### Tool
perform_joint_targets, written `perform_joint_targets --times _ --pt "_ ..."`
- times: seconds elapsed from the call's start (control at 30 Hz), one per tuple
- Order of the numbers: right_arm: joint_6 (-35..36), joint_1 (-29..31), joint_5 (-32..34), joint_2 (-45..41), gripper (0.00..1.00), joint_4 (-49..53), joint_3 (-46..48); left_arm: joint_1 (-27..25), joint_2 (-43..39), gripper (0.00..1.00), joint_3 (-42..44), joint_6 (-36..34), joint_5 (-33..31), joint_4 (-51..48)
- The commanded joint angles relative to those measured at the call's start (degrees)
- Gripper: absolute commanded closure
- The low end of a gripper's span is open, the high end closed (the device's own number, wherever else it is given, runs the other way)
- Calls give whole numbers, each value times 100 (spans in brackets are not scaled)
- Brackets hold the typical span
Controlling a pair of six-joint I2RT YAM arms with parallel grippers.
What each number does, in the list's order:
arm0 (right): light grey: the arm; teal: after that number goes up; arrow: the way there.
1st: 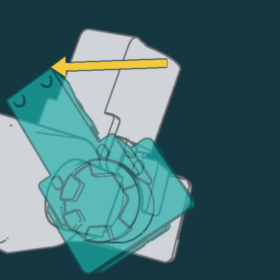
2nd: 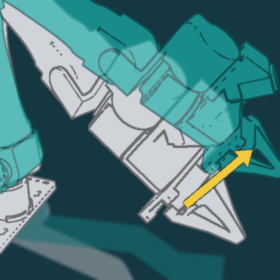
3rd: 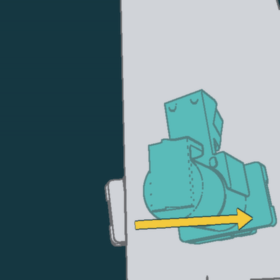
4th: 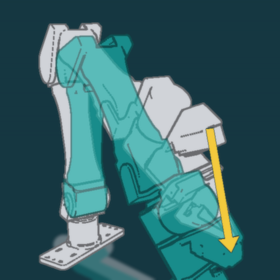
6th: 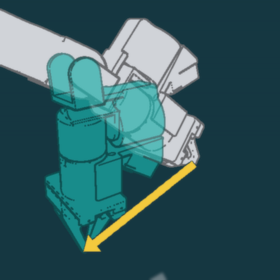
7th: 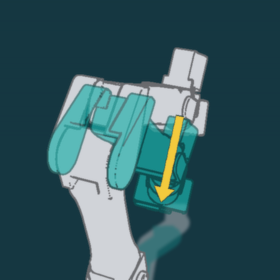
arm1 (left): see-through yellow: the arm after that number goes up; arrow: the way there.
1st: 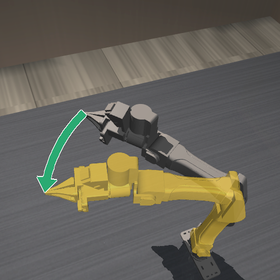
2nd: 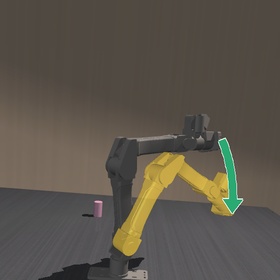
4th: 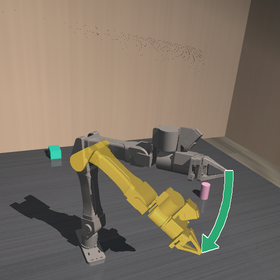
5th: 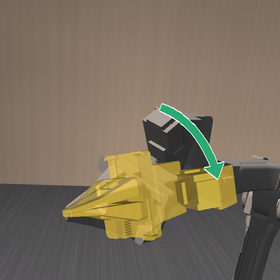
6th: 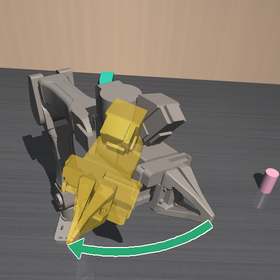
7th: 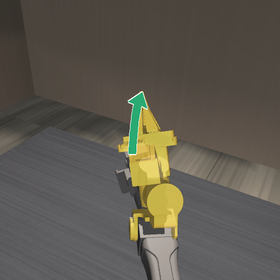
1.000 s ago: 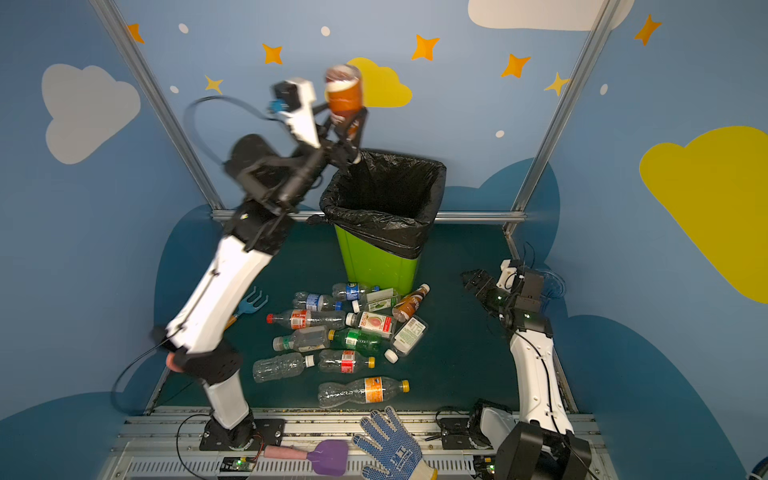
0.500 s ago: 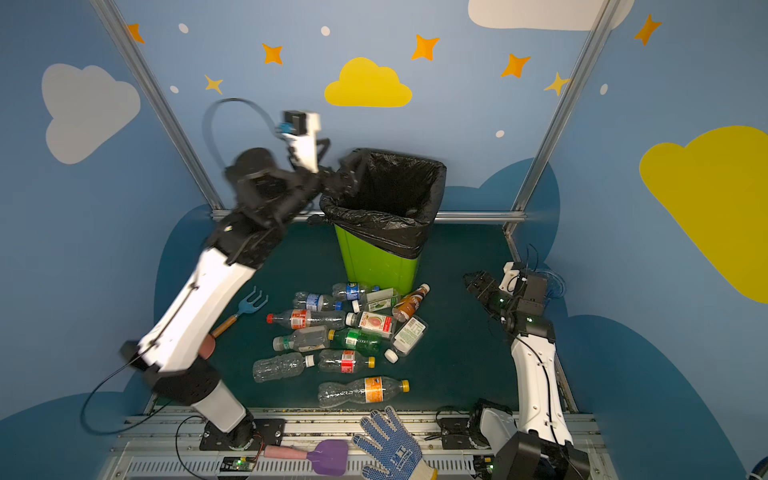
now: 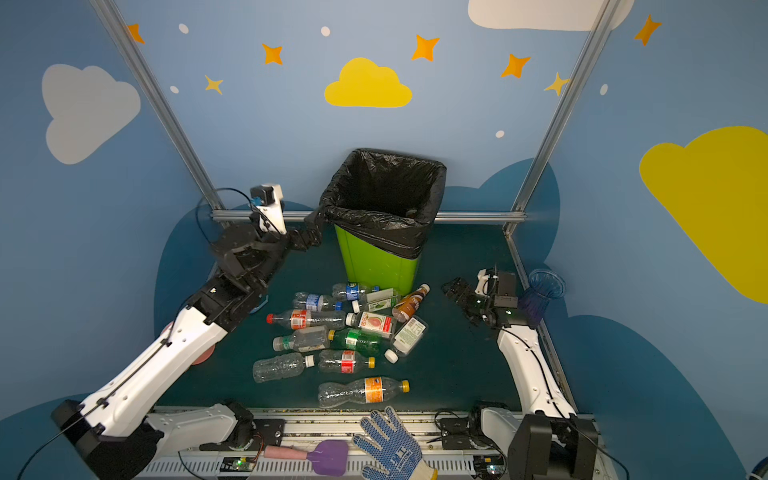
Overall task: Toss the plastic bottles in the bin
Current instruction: 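Grasp the clear square bottle with the right gripper while left arm lowers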
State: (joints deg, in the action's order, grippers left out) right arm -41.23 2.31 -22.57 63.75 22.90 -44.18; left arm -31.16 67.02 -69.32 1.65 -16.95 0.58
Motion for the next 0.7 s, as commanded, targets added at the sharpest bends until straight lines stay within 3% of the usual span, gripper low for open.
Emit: perform_joint_targets --times 0.0,0.4,0.67 --pt "-428 516 560 146 2 252 209 200 -764 0 423 603 -594 -15" --pt "-895 2350 1502 1371 2 840 -398 640 -1999 0 2580 2064 -1002 -920" --pt "-888 2819 1875 2225 6 1179 -853 734 -2458 0 3114 2445 -1005 -1234"
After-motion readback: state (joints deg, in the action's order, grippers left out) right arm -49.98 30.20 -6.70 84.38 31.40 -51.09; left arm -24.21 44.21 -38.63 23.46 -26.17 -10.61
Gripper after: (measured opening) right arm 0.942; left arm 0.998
